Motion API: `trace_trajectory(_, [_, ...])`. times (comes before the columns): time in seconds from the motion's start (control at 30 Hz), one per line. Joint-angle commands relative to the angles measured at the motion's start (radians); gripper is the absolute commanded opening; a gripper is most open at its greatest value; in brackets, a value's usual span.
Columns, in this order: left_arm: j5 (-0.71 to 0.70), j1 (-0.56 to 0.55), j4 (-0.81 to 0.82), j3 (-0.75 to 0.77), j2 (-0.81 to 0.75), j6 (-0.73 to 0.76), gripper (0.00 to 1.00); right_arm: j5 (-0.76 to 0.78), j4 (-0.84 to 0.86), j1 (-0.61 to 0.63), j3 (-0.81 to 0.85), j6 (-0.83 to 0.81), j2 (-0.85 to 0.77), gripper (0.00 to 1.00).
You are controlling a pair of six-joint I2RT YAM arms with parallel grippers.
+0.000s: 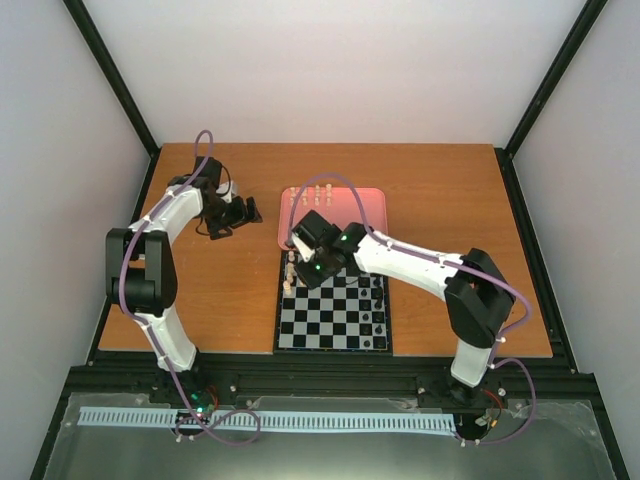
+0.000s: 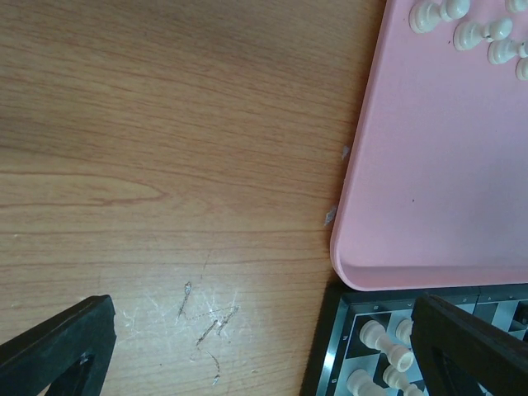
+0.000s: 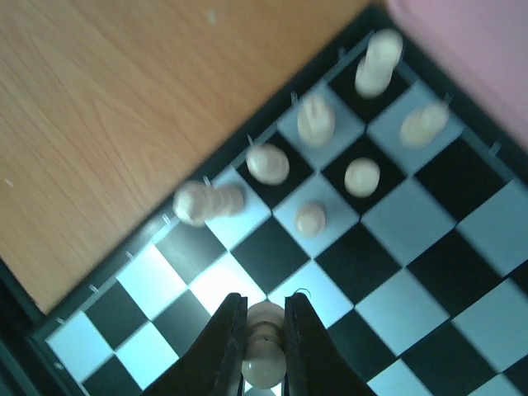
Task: Set up the chess pieces on the board
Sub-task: Place the chess piece on the chessboard.
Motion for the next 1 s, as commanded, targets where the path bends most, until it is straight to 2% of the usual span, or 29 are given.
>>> trace_trajectory(0.0, [0.006, 0.008, 0.009, 0.019, -0.047, 0.007, 1.0, -0.034, 0.126, 0.014, -0.121, 0.013, -0.033, 0.04])
trace_trajectory(0.37, [-0.004, 0.006, 0.017, -0.009, -0.081, 0.007, 1.0, -0.038, 0.209, 0.059, -0.127, -0.014, 0.064, 0.05])
trace_trajectory(0.97, [-0.01, 0.006, 0.014, -0.013, -0.101, 0.01, 1.0, 0.039, 0.171, 0.057, -0.082, 0.01, 0.134, 0.06])
